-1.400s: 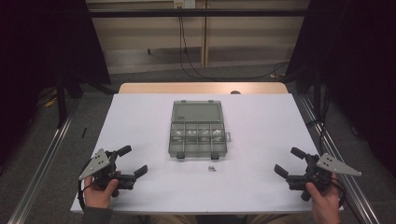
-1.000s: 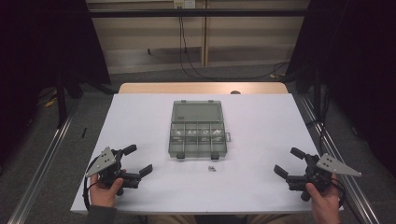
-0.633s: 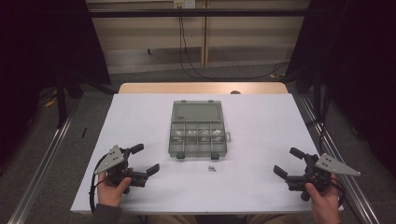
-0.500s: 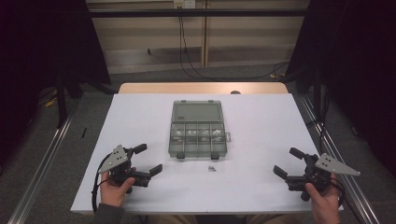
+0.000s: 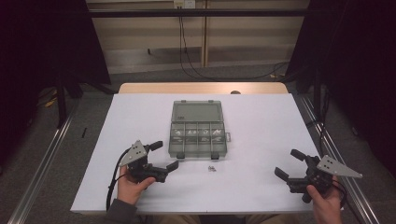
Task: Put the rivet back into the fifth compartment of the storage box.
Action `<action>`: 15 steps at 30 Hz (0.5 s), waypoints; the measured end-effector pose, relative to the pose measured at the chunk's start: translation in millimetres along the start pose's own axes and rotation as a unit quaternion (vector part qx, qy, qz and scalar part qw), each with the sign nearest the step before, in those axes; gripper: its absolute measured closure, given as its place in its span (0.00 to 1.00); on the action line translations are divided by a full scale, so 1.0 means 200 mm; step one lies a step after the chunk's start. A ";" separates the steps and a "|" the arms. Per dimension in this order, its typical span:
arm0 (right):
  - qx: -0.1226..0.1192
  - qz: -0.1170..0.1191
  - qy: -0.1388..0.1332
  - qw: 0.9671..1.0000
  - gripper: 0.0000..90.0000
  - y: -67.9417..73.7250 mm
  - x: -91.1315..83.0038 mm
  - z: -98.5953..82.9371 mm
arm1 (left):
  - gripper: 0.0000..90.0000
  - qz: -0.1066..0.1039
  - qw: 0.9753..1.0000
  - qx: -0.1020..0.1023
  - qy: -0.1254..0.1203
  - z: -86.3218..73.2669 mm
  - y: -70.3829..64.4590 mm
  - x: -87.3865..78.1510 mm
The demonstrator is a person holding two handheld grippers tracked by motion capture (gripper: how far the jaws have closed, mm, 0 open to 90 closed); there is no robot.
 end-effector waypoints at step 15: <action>-0.001 -0.005 0.004 1.000 0.01 0.00 0.00 -0.01 | 0.00 -0.020 1.000 0.005 0.015 0.03 -0.11 0.14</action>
Point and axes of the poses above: each handheld gripper's, and its own axes: x roughly forward along the jaws, z roughly out of its top, y roughly to its left, the point moved 10 cm from there along x, roughly forward along the jaws, and after that the axes turned 12 degrees about x, right-handed, at the moved point
